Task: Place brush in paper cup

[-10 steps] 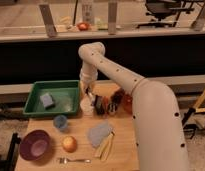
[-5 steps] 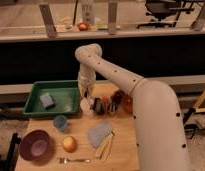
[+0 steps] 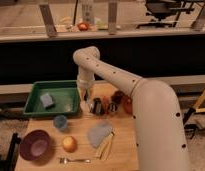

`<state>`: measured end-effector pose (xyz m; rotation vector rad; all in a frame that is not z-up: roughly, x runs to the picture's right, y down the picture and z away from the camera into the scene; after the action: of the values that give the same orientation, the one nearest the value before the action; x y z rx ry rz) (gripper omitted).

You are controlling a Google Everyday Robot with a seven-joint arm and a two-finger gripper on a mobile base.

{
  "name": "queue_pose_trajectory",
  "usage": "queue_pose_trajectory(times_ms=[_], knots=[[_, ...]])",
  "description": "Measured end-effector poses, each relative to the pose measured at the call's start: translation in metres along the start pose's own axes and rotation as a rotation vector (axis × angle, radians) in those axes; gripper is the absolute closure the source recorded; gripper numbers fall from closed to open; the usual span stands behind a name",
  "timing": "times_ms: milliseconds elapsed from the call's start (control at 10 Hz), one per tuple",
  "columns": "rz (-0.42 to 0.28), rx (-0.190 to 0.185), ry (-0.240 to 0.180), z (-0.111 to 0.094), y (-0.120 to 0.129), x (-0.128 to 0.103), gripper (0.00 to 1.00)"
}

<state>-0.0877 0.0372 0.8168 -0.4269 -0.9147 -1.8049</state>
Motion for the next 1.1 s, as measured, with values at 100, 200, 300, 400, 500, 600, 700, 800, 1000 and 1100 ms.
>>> queue_pose_trajectory(times_ms=[100, 200, 300, 400, 500, 600, 700, 800, 1000, 1100], knots=[[-0.001, 0.000, -0.005, 0.0010, -0.0006, -0.0006, 0.99], [0.001, 0.000, -0.014, 0.0032, -0.0001, -0.0016, 0.99], [0.003, 0.000, -0.019, 0.0036, 0.0001, -0.0019, 0.93], [0.005, -0.001, -0.022, 0.0039, 0.0005, -0.0023, 0.85], [0.014, 0.001, -0.028, 0.0039, 0.0009, -0.0030, 0.74], [0.025, 0.002, -0.032, 0.0041, 0.0017, -0.0033, 0.66], [0.028, 0.003, -0.036, 0.0049, 0.0019, -0.0035, 0.54], [0.029, 0.004, -0.039, 0.0051, 0.0016, -0.0035, 0.44], [0.031, 0.005, -0.042, 0.0053, 0.0016, -0.0027, 0.24], [0.031, 0.005, -0.043, 0.0055, 0.0017, -0.0024, 0.21]])
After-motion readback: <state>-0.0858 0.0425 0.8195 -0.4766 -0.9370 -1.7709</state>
